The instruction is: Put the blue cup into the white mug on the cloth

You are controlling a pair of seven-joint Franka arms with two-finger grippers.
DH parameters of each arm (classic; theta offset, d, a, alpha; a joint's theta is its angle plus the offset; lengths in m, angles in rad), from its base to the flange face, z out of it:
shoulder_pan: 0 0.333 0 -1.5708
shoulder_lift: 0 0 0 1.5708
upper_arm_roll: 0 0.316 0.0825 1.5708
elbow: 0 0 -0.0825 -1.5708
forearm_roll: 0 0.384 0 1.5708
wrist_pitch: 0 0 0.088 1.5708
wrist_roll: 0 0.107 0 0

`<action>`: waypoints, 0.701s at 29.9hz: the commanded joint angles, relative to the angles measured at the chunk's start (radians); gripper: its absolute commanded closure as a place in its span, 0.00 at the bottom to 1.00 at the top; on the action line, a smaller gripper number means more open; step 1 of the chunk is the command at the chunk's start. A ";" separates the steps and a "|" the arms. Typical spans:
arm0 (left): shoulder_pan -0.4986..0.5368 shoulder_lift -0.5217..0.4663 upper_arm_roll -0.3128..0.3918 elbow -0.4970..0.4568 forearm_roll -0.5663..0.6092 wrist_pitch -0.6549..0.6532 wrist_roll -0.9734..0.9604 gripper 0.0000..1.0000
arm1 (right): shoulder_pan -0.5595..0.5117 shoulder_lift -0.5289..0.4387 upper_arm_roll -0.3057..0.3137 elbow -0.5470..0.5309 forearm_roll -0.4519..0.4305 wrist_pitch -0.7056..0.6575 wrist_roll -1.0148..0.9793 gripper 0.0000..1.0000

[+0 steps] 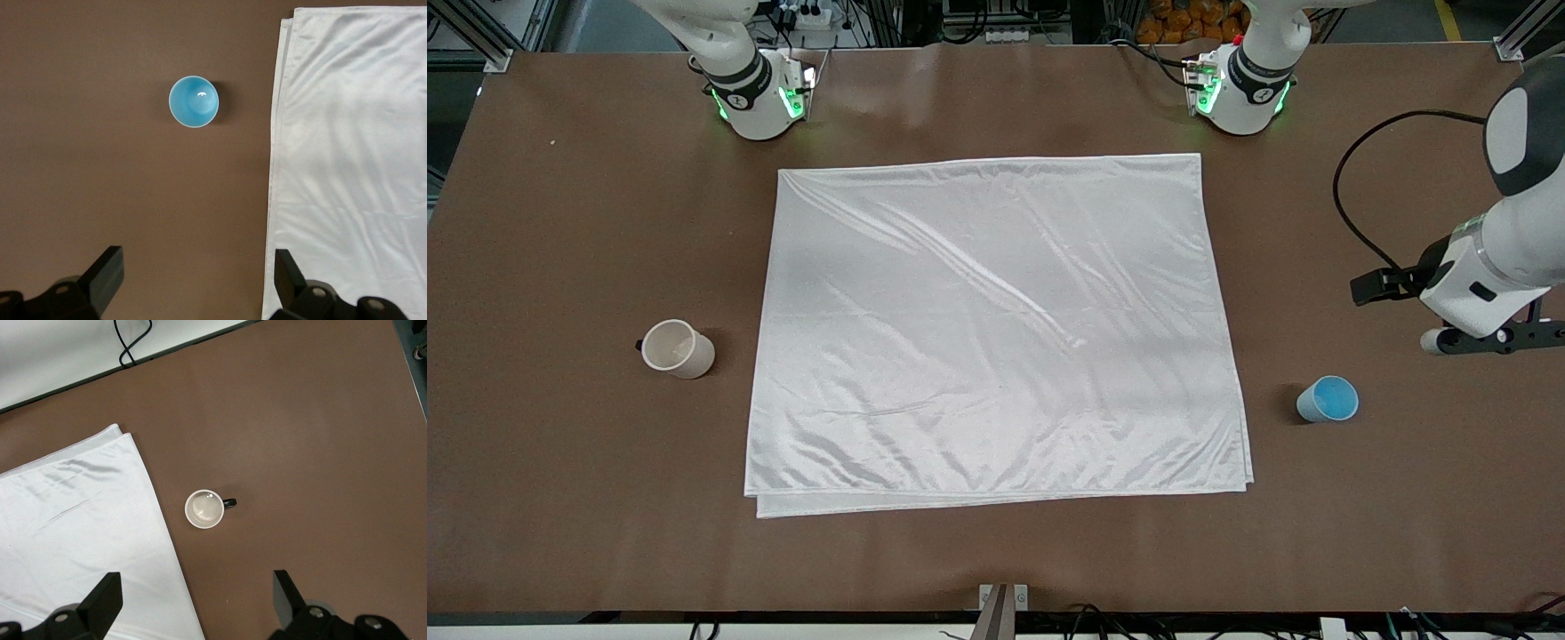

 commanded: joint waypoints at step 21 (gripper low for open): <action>0.008 0.272 0.012 0.016 0.032 0.191 -0.012 0.00 | -0.030 0.009 -0.007 -0.012 0.000 -0.012 -0.007 0.00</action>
